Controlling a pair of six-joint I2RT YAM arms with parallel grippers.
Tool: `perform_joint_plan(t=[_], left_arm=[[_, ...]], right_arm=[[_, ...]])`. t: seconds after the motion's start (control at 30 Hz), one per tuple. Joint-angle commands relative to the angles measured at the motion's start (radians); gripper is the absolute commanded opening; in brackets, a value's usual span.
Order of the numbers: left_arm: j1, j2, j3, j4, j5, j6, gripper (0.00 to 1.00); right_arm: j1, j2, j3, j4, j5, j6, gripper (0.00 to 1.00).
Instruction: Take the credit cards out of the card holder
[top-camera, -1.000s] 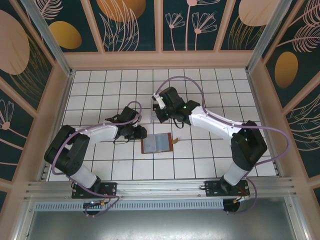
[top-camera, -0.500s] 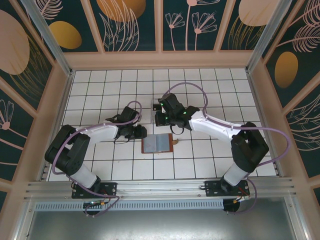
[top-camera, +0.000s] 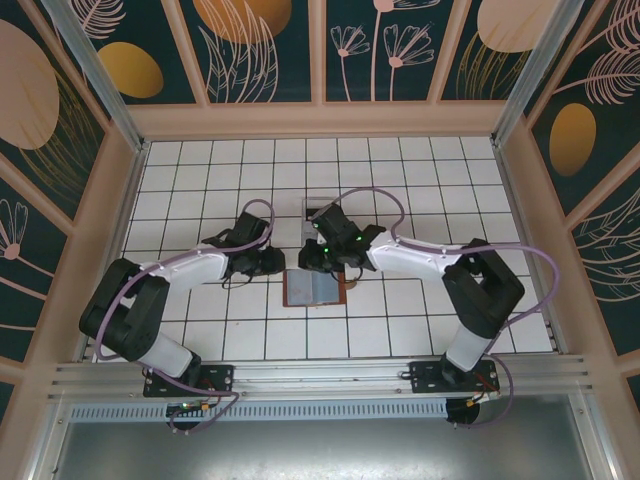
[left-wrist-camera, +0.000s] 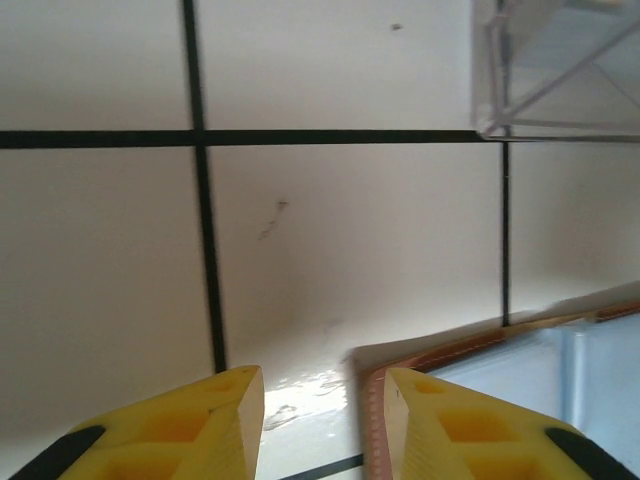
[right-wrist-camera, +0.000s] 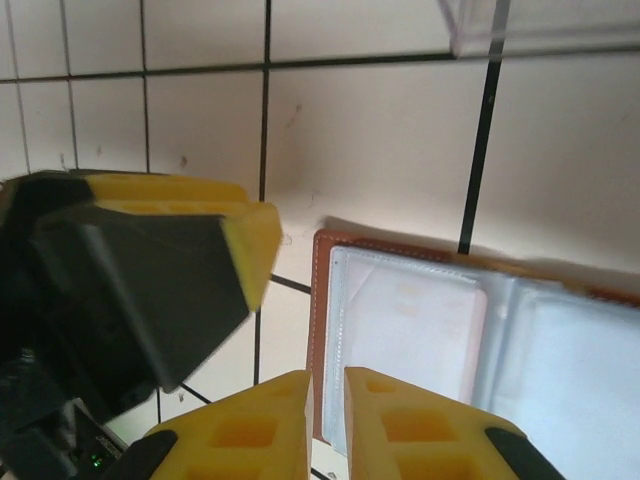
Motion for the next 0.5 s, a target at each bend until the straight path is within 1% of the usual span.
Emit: perform_joint_plan(t=[0.0, 0.13, 0.27, 0.47], left_arm=[[0.033, -0.038, -0.022, -0.028, -0.019, 0.011, 0.38], [0.064, -0.062, -0.046, -0.036, -0.026, 0.023, 0.39], [0.063, -0.085, -0.049, -0.060, -0.063, 0.037, 0.39], [0.063, -0.093, -0.051, -0.062, -0.060, 0.040, 0.39]], right_arm=[[0.035, 0.059, 0.030, 0.031, -0.055, 0.042, 0.18], [0.061, 0.125, 0.083, 0.012, -0.069, 0.045, 0.18], [0.079, 0.181, 0.127, -0.016, -0.076, 0.040, 0.19], [0.087, 0.214, 0.151, -0.046, -0.064, 0.040, 0.21]])
